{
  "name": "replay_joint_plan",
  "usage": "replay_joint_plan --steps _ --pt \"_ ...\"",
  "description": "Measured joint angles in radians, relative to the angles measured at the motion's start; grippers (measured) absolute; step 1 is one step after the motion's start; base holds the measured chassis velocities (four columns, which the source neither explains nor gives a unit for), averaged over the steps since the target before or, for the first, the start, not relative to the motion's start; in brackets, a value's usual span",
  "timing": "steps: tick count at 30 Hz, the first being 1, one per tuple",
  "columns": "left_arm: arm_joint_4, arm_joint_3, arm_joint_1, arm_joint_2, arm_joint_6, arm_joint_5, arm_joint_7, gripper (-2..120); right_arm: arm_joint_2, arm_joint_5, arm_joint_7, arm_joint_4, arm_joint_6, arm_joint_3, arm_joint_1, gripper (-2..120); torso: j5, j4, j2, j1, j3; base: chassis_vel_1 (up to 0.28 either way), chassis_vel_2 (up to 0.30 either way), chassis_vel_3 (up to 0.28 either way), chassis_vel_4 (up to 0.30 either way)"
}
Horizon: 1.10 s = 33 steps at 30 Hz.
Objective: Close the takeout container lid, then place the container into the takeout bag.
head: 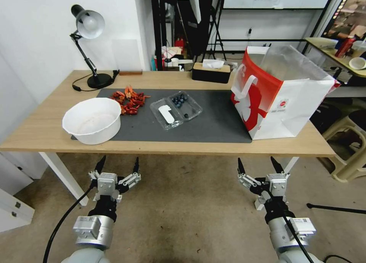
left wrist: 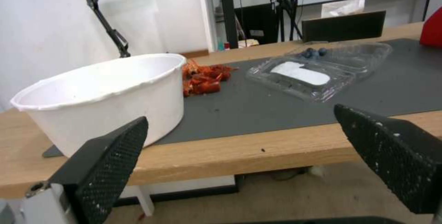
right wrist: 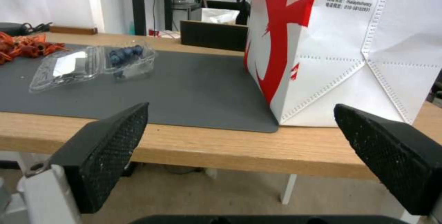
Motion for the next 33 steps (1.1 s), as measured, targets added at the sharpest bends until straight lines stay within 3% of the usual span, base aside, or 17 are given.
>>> replay_joint_plan --steps 21,24,30,33 --pt "-0.003 0.003 -0.002 0.004 0.005 -0.01 -0.005 100 -0.002 0.002 0.0 0.003 -0.007 -0.001 -0.001 100 0.0 0.0001 0.0 0.0 0.0 0.0 0.0 0.0 0.0" --pt "-0.019 0.018 -0.011 0.024 0.033 -0.051 -0.029 100 -0.015 0.016 0.002 0.023 -0.045 -0.005 -0.007 100 0.0 0.0001 0.0 0.0 0.0 0.0 0.0 0.0 0.0" --pt "-0.107 0.101 -0.061 0.127 0.185 -0.272 -0.159 100 -0.086 0.094 0.012 0.135 -0.267 -0.028 -0.042 100 0.0 0.0 0.0 0.0 0.0 0.0 0.0 0.0 0.0" --pt "-0.128 0.127 -0.08 0.161 0.226 -0.337 -0.197 100 -0.128 0.126 -0.021 0.145 -0.296 -0.01 -0.026 100 0.0 -0.0002 0.0 0.0 0.0 0.0 0.0 0.0 0.0"
